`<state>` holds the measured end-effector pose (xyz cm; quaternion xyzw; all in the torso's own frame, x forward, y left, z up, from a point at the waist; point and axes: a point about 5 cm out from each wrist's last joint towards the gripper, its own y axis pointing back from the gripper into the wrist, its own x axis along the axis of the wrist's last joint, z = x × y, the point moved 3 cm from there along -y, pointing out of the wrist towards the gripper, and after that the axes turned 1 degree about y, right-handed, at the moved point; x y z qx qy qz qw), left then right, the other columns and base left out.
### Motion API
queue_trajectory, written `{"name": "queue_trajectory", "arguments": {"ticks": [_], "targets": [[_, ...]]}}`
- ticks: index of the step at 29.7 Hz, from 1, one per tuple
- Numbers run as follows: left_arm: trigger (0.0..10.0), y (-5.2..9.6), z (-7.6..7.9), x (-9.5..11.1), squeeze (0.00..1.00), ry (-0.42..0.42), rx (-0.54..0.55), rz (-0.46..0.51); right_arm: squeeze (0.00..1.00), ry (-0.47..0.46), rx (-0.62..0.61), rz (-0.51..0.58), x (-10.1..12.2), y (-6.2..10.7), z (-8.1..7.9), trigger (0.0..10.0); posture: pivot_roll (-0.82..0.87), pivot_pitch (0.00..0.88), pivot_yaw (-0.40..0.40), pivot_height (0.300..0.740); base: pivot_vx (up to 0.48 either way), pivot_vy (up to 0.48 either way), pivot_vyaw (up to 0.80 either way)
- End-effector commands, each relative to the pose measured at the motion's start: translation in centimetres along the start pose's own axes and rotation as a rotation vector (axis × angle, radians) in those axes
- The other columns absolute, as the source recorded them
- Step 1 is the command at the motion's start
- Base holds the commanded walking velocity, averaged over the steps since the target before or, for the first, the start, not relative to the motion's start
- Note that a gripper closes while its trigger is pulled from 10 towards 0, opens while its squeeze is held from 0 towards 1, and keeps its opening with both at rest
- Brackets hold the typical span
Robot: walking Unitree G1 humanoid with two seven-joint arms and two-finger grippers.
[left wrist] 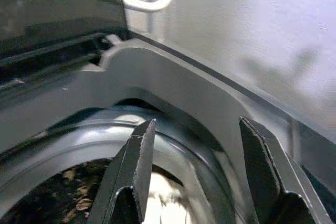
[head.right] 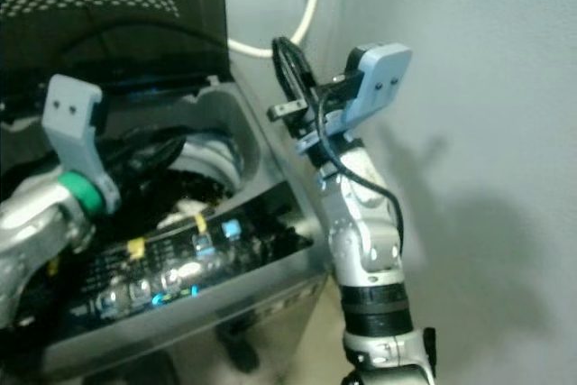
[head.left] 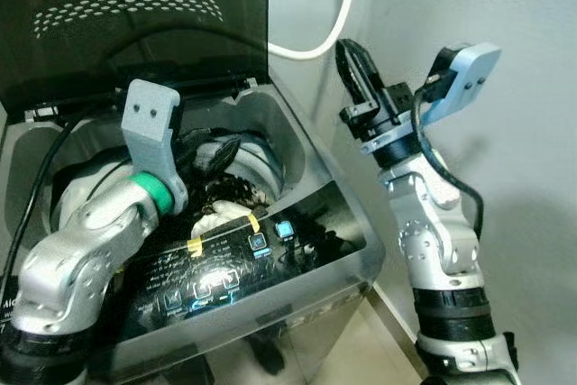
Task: Clothes washing
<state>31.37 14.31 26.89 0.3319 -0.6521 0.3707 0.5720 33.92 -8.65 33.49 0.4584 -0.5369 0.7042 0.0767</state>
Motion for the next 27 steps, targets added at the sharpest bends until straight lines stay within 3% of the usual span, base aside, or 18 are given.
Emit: {"name": "queue_trajectory", "arguments": {"ticks": [1,2,4,9,11,13,14,15,16,17,18,22,23,25,26,27], "targets": [[10.0,0.4,0.6,1.2,0.00,-0.110,-0.032,0.068,0.00,0.003,-0.001,-0.014,-0.3,0.2,0.0,10.0,0.14,0.100,-0.004,0.731,0.000,0.000,0.00],[10.0,0.4,0.6,1.2,0.00,-0.110,-0.032,0.068,0.00,0.003,-0.001,-0.014,-0.3,0.2,0.0,10.0,0.14,0.100,-0.004,0.731,0.000,0.000,0.00],[10.0,0.2,2.2,2.6,0.00,-0.313,-0.093,0.178,0.00,0.001,-0.005,-0.022,-0.5,0.4,0.0,10.0,0.14,0.094,-0.008,0.731,0.000,0.000,0.00],[10.0,0.1,3.0,2.7,0.00,-0.357,-0.121,0.198,0.00,0.002,-0.006,-0.024,-0.5,0.4,0.0,10.0,0.14,0.094,-0.008,0.731,0.000,0.000,0.00],[10.0,0.5,6.1,2.6,0.00,-0.473,-0.219,0.265,0.00,0.006,-0.029,-0.027,-0.6,0.6,0.3,10.0,0.13,0.086,-0.004,0.731,0.000,0.000,0.00],[10.0,0.5,6.1,2.6,0.00,-0.473,-0.219,0.265,0.00,0.006,-0.029,-0.027,-0.6,0.6,0.3,10.0,0.13,0.086,-0.004,0.731,0.000,0.000,0.00],[10.0,0.4,6.9,2.4,0.00,-0.591,-0.203,0.304,0.00,0.017,-0.053,-0.030,-0.8,0.9,0.5,10.0,0.13,0.084,0.007,0.731,0.000,0.000,0.00],[10.0,0.4,6.9,2.4,0.00,-0.591,-0.203,0.304,0.00,0.017,-0.053,-0.030,-0.8,0.9,0.5,10.0,0.13,0.084,0.007,0.731,0.000,0.000,0.00],[10.0,0.4,7.1,2.7,0.00,-0.710,-0.152,0.343,0.00,0.022,-0.079,-0.031,-0.9,1.1,0.8,10.0,0.12,0.088,0.006,0.731,0.000,0.000,0.00],[10.0,0.2,6.4,3.7,0.00,-0.860,-0.036,0.407,0.00,0.030,-0.108,-0.034,-1.2,1.4,1.1,10.0,0.12,0.081,0.007,0.731,0.000,0.000,0.00],[10.0,0.2,6.2,4.0,0.00,-0.879,-0.011,0.418,0.00,0.030,-0.111,-0.034,-1.2,1.4,1.1,10.0,0.12,0.081,0.007,0.731,0.000,0.000,0.00],[10.0,0.3,5.8,4.4,0.00,-0.873,0.014,0.416,0.00,0.035,-0.112,-0.037,-1.4,1.5,1.1,10.0,0.12,0.072,0.014,0.731,0.000,0.000,0.00],[10.0,0.1,4.8,5.0,0.00,-0.811,0.069,0.415,0.00,0.039,-0.121,-0.039,-1.4,1.6,1.3,10.0,0.11,0.082,0.008,0.731,0.000,0.000,0.00],[10.0,0.1,4.8,5.0,0.00,-0.811,0.069,0.415,0.00,0.039,-0.121,-0.039,-1.4,1.6,1.3,10.0,0.11,0.082,0.008,0.731,0.000,0.000,0.00],[10.0,-0.3,2.3,6.3,0.00,-0.596,0.202,0.430,0.00,0.042,-0.134,-0.044,-1.6,1.8,1.5,10.0,0.10,0.063,0.003,0.731,0.000,0.000,0.00],[10.0,-0.3,2.3,6.3,0.00,-0.596,0.202,0.430,0.00,0.042,-0.134,-0.044,-1.6,1.8,1.5,10.0,0.10,0.063,0.003,0.731,0.000,0.000,0.00]]}}
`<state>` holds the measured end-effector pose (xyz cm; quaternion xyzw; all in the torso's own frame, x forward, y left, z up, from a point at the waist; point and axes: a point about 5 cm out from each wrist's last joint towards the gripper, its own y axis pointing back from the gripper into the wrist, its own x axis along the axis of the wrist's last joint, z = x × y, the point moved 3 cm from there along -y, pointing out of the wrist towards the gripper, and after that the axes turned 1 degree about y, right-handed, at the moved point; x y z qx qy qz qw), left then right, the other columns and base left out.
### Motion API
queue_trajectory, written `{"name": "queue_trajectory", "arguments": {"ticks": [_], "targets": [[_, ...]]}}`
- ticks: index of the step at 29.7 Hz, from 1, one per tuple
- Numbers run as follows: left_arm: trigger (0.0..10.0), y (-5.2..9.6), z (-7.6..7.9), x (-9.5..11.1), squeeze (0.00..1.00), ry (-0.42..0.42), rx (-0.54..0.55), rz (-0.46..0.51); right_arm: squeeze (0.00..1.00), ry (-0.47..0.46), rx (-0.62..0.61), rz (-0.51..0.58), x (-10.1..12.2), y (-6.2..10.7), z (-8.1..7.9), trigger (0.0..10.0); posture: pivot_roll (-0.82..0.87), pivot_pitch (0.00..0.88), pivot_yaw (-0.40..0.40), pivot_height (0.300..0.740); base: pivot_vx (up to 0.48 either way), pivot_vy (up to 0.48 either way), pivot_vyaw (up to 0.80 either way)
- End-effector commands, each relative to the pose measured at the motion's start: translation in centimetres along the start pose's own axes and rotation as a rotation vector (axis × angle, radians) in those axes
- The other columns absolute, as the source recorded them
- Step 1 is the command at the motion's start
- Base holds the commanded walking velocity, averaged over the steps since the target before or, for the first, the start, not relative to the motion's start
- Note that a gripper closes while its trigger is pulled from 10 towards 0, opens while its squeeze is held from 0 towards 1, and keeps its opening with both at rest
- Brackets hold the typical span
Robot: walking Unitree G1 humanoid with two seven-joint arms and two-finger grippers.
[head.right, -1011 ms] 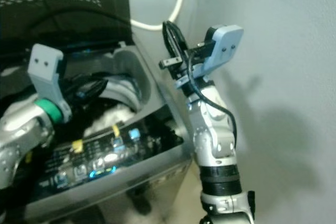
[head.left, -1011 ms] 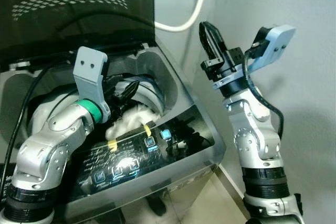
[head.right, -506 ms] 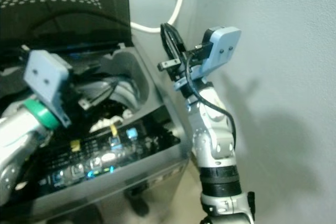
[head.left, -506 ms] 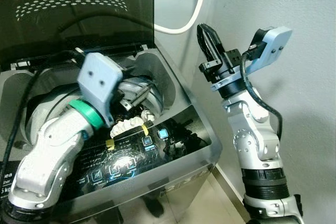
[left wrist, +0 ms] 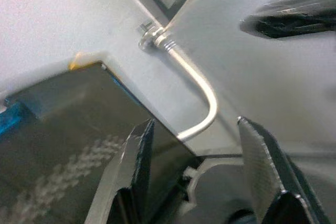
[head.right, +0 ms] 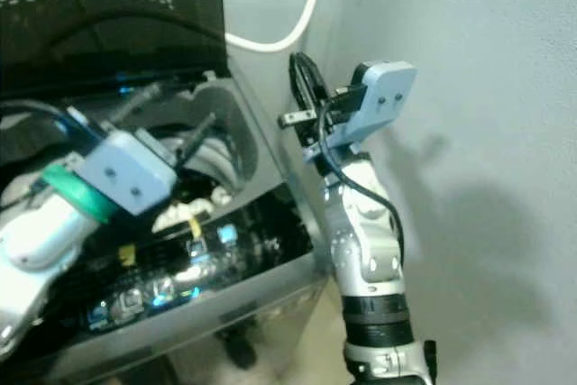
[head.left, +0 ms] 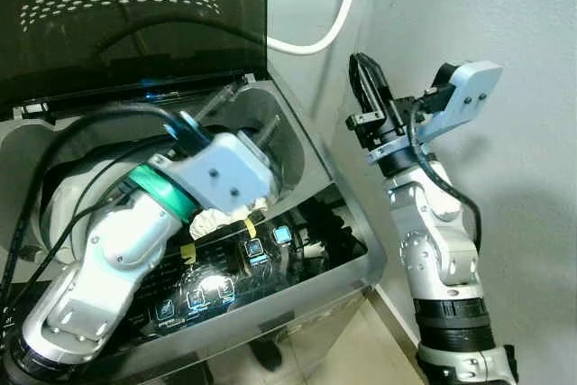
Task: Clothes washing
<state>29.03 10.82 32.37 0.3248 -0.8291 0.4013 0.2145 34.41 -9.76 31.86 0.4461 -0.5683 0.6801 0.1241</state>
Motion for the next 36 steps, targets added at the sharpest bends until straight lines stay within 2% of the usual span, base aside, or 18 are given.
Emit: {"name": "queue_trajectory", "arguments": {"ticks": [1,2,3,4,5,6,8,13,17,22,31,36], "targets": [[10.0,-0.1,-1.5,-0.5,0.00,0.049,0.064,-0.034,0.00,0.001,-0.018,-0.016,-0.6,0.4,0.3,10.0,0.10,0.063,0.003,0.731,0.000,0.000,0.00],[10.0,-0.4,-2.6,-1.4,0.00,0.193,0.156,-0.073,0.00,-0.001,-0.022,-0.022,-0.7,0.5,0.4,10.0,0.10,0.051,-0.002,0.731,0.000,0.000,0.00],[10.0,-0.5,-3.2,-2.0,0.00,0.289,0.221,-0.091,0.00,-0.003,-0.026,-0.029,-0.9,0.7,0.5,10.0,0.09,0.054,-0.013,0.731,0.000,0.000,0.00],[10.0,-0.5,-3.2,-2.0,0.00,0.289,0.221,-0.091,0.00,-0.003,-0.026,-0.029,-0.9,0.7,0.5,10.0,0.09,0.054,-0.013,0.731,0.000,0.000,0.00],[10.0,-0.5,-3.6,-2.5,0.00,0.371,0.275,-0.103,0.00,-0.008,-0.035,-0.036,-1.0,0.7,0.6,10.0,0.09,0.059,-0.016,0.731,0.000,0.000,0.00],[10.0,-0.5,-3.6,-2.5,0.00,0.371,0.275,-0.103,0.00,-0.008,-0.035,-0.036,-1.0,0.7,0.6,10.0,0.09,0.059,-0.016,0.731,0.000,0.000,0.00],[10.0,-0.3,-4.1,-3.5,0.00,0.424,0.353,-0.106,0.00,-0.013,-0.070,-0.064,-1.5,1.1,1.1,10.0,0.04,0.052,-0.024,0.731,0.000,0.000,0.00],[10.0,-0.2,-4.5,-4.2,0.00,0.423,0.388,-0.108,0.00,0.002,-0.097,-0.088,-2.0,1.5,1.6,10.0,0.03,0.049,-0.023,0.731,0.000,0.000,0.00],[10.0,-0.3,-5.6,-4.8,0.00,0.430,0.425,-0.114,0.00,0.021,-0.142,-0.094,-2.2,1.9,2.1,10.0,-0.02,0.047,-0.007,0.731,0.000,0.000,0.00],[10.0,-0.7,-5.8,-5.1,0.00,0.448,0.422,-0.126,0.00,0.022,-0.177,-0.088,-2.2,2.3,2.5,10.0,-0.02,0.042,0.002,0.731,0.000,0.000,0.00],[10.0,-0.7,-5.9,-5.4,0.00,0.450,0.434,-0.123,0.00,0.009,-0.179,-0.080,-2.1,2.2,2.4,10.0,-0.01,0.039,0.004,0.731,0.000,0.000,0.00],[10.0,-0.5,-6.6,-5.7,0.00,0.436,0.454,-0.131,0.00,0.003,-0.170,-0.077,-2.2,1.7,2.1,10.0,0.04,0.018,0.008,0.731,0.000,0.000,0.00]]}}
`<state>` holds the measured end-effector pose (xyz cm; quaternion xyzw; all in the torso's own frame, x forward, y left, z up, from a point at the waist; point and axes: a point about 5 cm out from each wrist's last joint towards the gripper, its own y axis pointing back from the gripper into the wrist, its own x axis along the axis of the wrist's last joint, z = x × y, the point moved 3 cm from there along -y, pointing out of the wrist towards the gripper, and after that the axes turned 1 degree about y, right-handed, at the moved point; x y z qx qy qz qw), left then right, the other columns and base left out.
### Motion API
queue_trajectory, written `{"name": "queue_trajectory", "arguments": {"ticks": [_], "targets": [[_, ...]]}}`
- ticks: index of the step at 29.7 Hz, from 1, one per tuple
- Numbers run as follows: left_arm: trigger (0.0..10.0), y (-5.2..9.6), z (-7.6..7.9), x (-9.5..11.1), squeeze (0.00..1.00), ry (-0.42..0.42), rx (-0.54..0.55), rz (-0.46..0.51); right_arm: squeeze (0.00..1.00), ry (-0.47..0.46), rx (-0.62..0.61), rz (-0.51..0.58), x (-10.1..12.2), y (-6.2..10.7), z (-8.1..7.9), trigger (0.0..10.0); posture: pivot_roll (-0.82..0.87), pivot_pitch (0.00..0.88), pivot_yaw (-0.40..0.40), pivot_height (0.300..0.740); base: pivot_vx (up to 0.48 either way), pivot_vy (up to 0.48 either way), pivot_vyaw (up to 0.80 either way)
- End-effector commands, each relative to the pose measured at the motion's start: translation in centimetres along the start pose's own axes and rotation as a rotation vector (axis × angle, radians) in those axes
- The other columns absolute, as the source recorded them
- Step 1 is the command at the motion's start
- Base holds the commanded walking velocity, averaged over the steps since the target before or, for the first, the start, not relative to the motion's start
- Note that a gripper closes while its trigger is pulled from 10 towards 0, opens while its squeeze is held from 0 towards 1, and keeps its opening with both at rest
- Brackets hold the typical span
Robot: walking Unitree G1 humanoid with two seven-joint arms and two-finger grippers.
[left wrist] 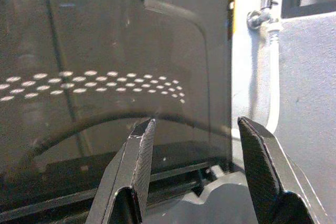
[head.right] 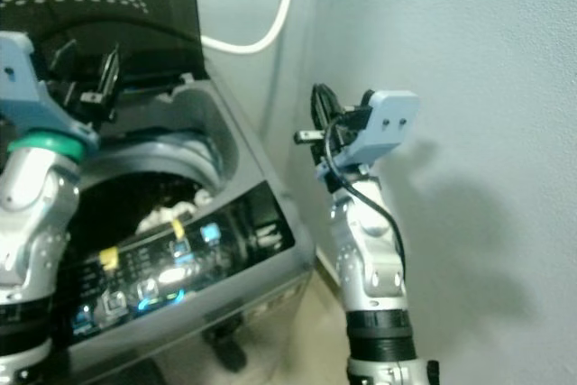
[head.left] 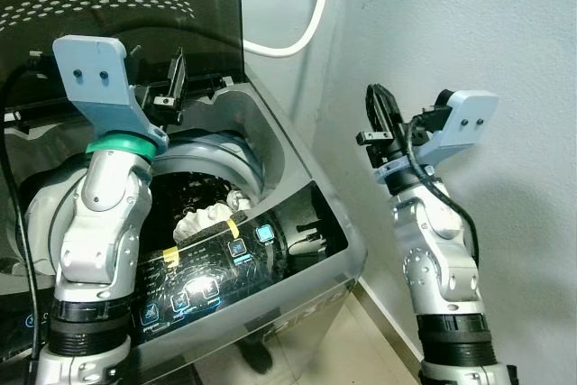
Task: Clothes washing
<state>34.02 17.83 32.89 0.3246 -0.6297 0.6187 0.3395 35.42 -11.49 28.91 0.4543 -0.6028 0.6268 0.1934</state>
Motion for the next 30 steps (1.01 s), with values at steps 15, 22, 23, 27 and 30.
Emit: {"name": "queue_trajectory", "arguments": {"ticks": [15,22,23,27,30], "targets": [[10.0,1.0,-1.4,0.5,0.00,-0.054,0.047,0.002,0.00,-0.040,0.026,-0.022,-1.0,-0.4,-1.0,10.0,0.11,0.055,-0.028,0.731,0.000,0.000,0.00],[10.0,1.1,-1.6,0.5,0.00,-0.061,0.054,-0.002,0.00,-0.027,0.030,-0.034,-1.3,-0.4,-1.2,10.0,0.11,0.063,-0.031,0.731,0.000,0.000,0.00],[10.0,1.1,-1.6,0.5,0.00,-0.061,0.054,-0.002,0.00,-0.027,0.030,-0.034,-1.3,-0.4,-1.2,10.0,0.11,0.063,-0.031,0.731,0.000,0.000,0.00],[10.0,1.1,-1.5,0.3,0.00,-0.058,0.056,-0.010,0.00,-0.012,0.026,-0.048,-1.5,-0.4,-0.9,10.0,0.11,0.063,-0.030,0.731,-0.324,0.000,0.80],[10.0,1.1,-1.4,0.3,0.00,-0.059,0.055,-0.012,0.00,-0.011,0.018,-0.045,-1.4,-0.4,-0.8,10.0,0.10,0.062,-0.028,0.731,-0.335,0.000,0.66]]}}
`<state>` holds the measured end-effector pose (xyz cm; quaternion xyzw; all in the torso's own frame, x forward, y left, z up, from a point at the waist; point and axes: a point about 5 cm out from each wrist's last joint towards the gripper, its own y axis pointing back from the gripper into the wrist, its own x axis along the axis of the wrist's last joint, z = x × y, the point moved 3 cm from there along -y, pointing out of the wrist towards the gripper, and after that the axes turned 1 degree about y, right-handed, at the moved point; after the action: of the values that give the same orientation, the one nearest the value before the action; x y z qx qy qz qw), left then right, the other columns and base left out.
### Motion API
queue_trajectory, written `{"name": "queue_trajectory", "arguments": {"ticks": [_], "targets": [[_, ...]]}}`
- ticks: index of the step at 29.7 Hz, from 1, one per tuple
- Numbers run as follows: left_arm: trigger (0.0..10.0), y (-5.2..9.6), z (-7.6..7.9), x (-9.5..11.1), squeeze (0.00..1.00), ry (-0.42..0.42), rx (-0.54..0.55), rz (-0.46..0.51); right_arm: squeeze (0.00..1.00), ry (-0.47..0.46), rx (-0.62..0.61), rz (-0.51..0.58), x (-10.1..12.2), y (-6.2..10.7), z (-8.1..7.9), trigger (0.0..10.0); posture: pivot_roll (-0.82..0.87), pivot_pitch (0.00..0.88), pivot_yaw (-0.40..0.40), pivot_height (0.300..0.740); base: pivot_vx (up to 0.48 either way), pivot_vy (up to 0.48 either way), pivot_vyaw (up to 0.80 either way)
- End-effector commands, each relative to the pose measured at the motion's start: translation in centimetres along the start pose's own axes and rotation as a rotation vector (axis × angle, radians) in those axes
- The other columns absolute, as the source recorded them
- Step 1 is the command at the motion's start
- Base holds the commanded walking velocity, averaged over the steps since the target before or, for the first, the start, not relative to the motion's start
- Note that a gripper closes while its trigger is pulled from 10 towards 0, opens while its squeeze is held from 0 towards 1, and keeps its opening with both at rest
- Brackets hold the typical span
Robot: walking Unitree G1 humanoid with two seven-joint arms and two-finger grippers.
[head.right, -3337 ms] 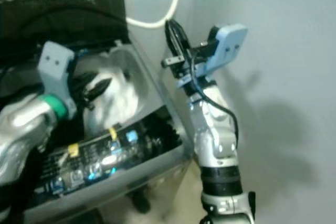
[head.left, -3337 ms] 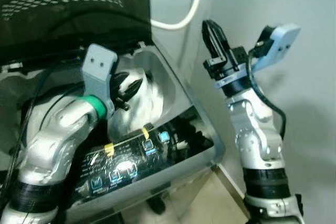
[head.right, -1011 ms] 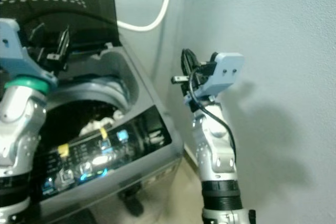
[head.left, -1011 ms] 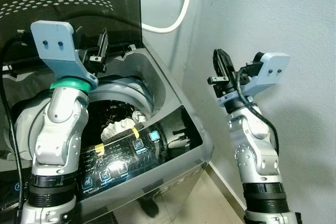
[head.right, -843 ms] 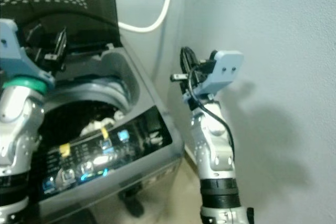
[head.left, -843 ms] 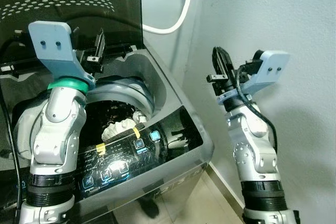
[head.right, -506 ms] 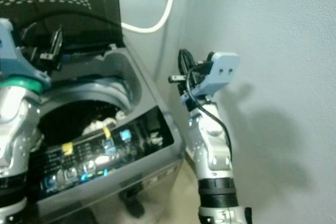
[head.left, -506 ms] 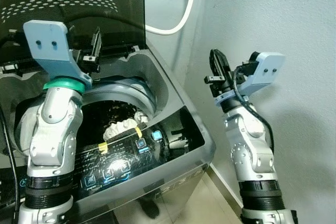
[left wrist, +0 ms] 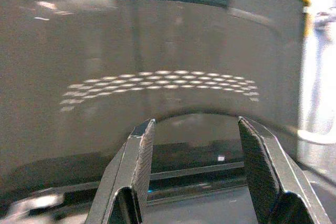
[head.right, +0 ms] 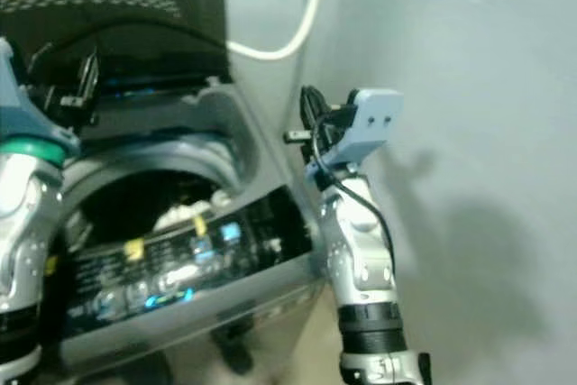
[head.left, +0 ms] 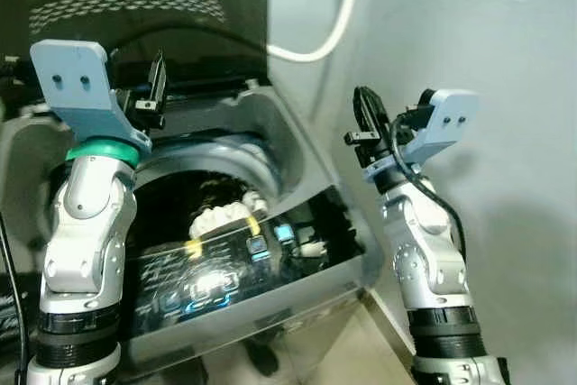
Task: Clothes washing
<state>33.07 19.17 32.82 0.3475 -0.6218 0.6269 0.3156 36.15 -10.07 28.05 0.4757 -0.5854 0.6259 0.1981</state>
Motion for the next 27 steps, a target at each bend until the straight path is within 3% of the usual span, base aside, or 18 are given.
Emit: {"name": "queue_trajectory", "arguments": {"ticks": [1,14,20,27], "targets": [[10.0,0.20,-0.16,-0.24,0.00,-0.011,0.004,-0.014,0.00,-0.003,-0.011,0.005,0.09,-0.01,0.23,10.0,0.10,0.062,-0.028,0.731,-0.330,0.000,0.00],[10.0,0.13,-0.17,-0.42,0.00,-0.010,0.003,-0.022,0.00,-0.010,-0.009,0.004,0.07,0.13,0.25,10.0,0.10,0.062,-0.028,0.731,-0.331,0.000,0.00],[10.0,0.09,-0.14,-0.45,0.00,-0.010,0.005,-0.024,0.00,0.019,-0.011,-0.016,-0.21,0.06,0.39,10.0,0.10,0.062,-0.024,0.731,-0.337,0.000,0.74],[10.0,0.09,-0.15,-0.43,0.00,-0.010,0.005,-0.023,0.00,0.004,0.001,-0.007,-0.11,0.07,0.17,10.0,0.10,0.062,-0.024,0.731,-0.335,0.000,0.00]]}}
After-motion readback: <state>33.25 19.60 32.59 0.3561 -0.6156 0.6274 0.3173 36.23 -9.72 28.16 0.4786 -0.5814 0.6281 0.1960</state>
